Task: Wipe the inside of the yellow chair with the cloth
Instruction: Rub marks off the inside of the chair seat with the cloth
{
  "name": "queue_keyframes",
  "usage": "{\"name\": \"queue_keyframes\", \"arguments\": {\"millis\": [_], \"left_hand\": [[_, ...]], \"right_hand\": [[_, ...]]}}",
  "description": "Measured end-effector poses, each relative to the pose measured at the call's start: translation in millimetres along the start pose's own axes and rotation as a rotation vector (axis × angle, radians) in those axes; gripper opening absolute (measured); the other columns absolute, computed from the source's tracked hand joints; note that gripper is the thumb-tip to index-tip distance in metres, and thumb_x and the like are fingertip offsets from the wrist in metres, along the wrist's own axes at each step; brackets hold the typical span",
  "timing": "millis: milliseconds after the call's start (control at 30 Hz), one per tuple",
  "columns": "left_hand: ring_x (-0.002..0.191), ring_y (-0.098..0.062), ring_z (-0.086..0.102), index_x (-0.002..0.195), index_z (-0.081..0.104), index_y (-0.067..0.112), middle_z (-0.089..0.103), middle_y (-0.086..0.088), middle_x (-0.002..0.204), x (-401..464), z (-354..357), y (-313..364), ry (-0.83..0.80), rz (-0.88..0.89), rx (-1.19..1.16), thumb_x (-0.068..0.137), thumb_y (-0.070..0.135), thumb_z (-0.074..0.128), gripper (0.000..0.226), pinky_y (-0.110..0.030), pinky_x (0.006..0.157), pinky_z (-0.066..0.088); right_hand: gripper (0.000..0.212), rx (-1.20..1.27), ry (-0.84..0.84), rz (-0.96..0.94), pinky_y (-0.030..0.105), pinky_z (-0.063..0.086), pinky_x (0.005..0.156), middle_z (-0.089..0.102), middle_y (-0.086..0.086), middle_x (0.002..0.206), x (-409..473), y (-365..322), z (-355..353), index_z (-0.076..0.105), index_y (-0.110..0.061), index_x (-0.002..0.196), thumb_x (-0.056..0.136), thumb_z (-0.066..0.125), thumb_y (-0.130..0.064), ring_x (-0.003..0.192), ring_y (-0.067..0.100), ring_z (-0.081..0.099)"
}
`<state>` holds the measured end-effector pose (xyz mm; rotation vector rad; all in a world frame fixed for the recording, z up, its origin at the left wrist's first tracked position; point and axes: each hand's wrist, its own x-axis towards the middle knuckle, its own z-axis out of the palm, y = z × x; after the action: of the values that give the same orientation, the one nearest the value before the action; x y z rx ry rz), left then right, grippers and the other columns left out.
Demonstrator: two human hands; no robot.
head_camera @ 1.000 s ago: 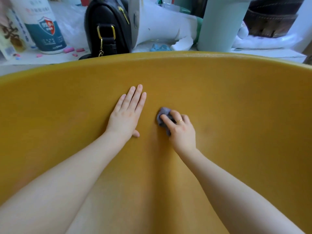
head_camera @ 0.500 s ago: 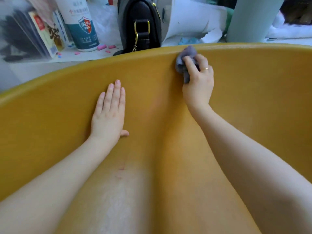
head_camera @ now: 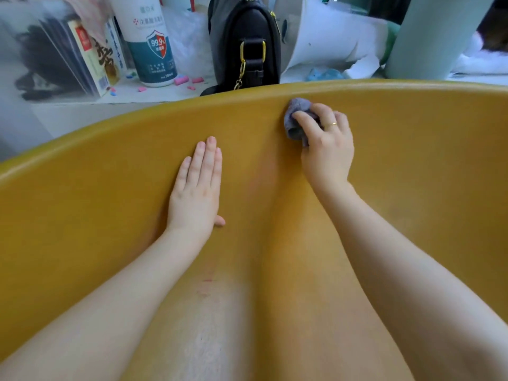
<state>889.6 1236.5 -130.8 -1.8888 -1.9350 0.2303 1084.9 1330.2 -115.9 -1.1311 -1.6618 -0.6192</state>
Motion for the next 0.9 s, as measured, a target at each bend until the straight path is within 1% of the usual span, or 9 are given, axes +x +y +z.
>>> {"name": "queue_keyframes", "arguments": {"millis": [133, 267, 367, 467, 533, 633, 700, 800, 900], "left_hand": [[0.140, -0.032, -0.022, 0.123, -0.044, -0.005, -0.033, -0.019, 0.147, 1.2, 5.7, 0.4, 0.035, 0.010, 0.010, 0.066, 0.064, 0.065, 0.141, -0.039, 0.108, -0.016], [0.140, -0.031, -0.020, 0.132, -0.036, -0.004, -0.030, -0.018, 0.149, 1.7, 7.1, -0.7, 0.061, 0.030, 0.023, 0.065, 0.066, 0.065, 0.140, -0.038, 0.108, -0.015], [0.141, -0.030, -0.015, 0.134, -0.032, -0.004, -0.024, -0.017, 0.152, 1.7, 8.5, -1.8, 0.102, 0.042, 0.036, 0.062, 0.069, 0.065, 0.141, -0.038, 0.108, -0.013], [0.143, -0.028, -0.010, 0.136, -0.028, -0.004, -0.017, -0.016, 0.154, 2.3, 9.7, -1.1, 0.138, 0.040, 0.055, 0.058, 0.070, 0.066, 0.143, -0.039, 0.108, -0.011], [0.144, -0.028, -0.005, 0.137, -0.023, -0.004, -0.012, -0.016, 0.155, 3.8, 11.3, -1.4, 0.149, 0.034, 0.063, 0.053, 0.072, 0.068, 0.145, -0.038, 0.110, -0.009], [0.143, -0.025, 0.017, 0.142, -0.001, -0.002, 0.013, -0.012, 0.156, 4.4, 12.6, -3.4, 0.152, 0.008, 0.107, 0.033, 0.077, 0.071, 0.153, -0.036, 0.115, 0.006], [0.142, -0.024, 0.023, 0.143, 0.006, -0.001, 0.020, -0.012, 0.154, 5.4, 16.9, -4.4, 0.155, 0.014, 0.117, 0.027, 0.078, 0.071, 0.154, -0.036, 0.114, 0.010], [0.142, -0.024, 0.023, 0.143, 0.006, -0.001, 0.020, -0.011, 0.154, 5.6, 13.7, -3.9, 0.144, 0.013, 0.134, 0.029, 0.079, 0.069, 0.152, -0.035, 0.115, 0.011], [0.145, -0.026, 0.007, 0.141, -0.012, -0.002, 0.001, -0.014, 0.157, 2.4, 8.9, -2.2, 0.122, 0.006, 0.154, 0.045, 0.076, 0.068, 0.147, -0.036, 0.112, -0.001]], "right_hand": [[0.033, 0.056, 0.019, 0.096, 0.033, 0.043, 0.069, 0.065, 0.014, 0.106, -20.7, -16.0, 13.6, 0.070, -0.009, 0.101, 0.073, 0.055, 0.000, 0.082, 0.029, 0.048], [0.038, 0.165, -0.183, 0.025, 0.031, 0.040, 0.077, 0.063, 0.018, 0.107, -102.3, -30.7, 9.4, 0.062, -0.014, 0.106, 0.073, 0.049, -0.001, 0.087, 0.029, 0.046], [0.035, 0.190, -0.301, 0.004, 0.031, 0.042, 0.074, 0.064, 0.017, 0.104, -132.9, -26.3, -3.2, 0.061, -0.016, 0.105, 0.075, 0.050, -0.001, 0.088, 0.026, 0.045], [0.030, 0.202, -0.279, 0.011, 0.033, 0.043, 0.068, 0.065, 0.017, 0.103, -110.3, -29.9, -0.4, 0.071, -0.010, 0.101, 0.075, 0.059, 0.000, 0.083, 0.025, 0.045], [0.031, 0.211, -0.182, -0.001, 0.033, 0.043, 0.070, 0.065, 0.019, 0.103, -70.8, -37.6, 9.4, 0.071, -0.009, 0.102, 0.074, 0.062, 0.002, 0.082, 0.026, 0.045], [0.029, 0.217, 0.017, 0.008, 0.033, 0.045, 0.071, 0.066, 0.018, 0.102, -10.3, -50.7, 26.4, 0.072, -0.009, 0.101, 0.077, 0.059, 0.002, 0.082, 0.026, 0.047], [0.028, 0.214, 0.072, 0.028, 0.034, 0.047, 0.072, 0.066, 0.017, 0.103, 1.0, -58.5, 33.9, 0.073, -0.010, 0.100, 0.078, 0.058, 0.002, 0.084, 0.026, 0.047], [0.028, 0.199, 0.051, -0.039, 0.037, 0.048, 0.072, 0.066, 0.019, 0.103, -19.3, -54.5, 36.7, 0.073, -0.009, 0.098, 0.077, 0.058, 0.004, 0.085, 0.028, 0.046], [0.026, 0.182, -0.092, -0.153, 0.037, 0.049, 0.070, 0.064, 0.017, 0.105, -69.8, -35.3, 22.0, 0.073, -0.008, 0.094, 0.076, 0.057, 0.000, 0.087, 0.029, 0.045]]}}
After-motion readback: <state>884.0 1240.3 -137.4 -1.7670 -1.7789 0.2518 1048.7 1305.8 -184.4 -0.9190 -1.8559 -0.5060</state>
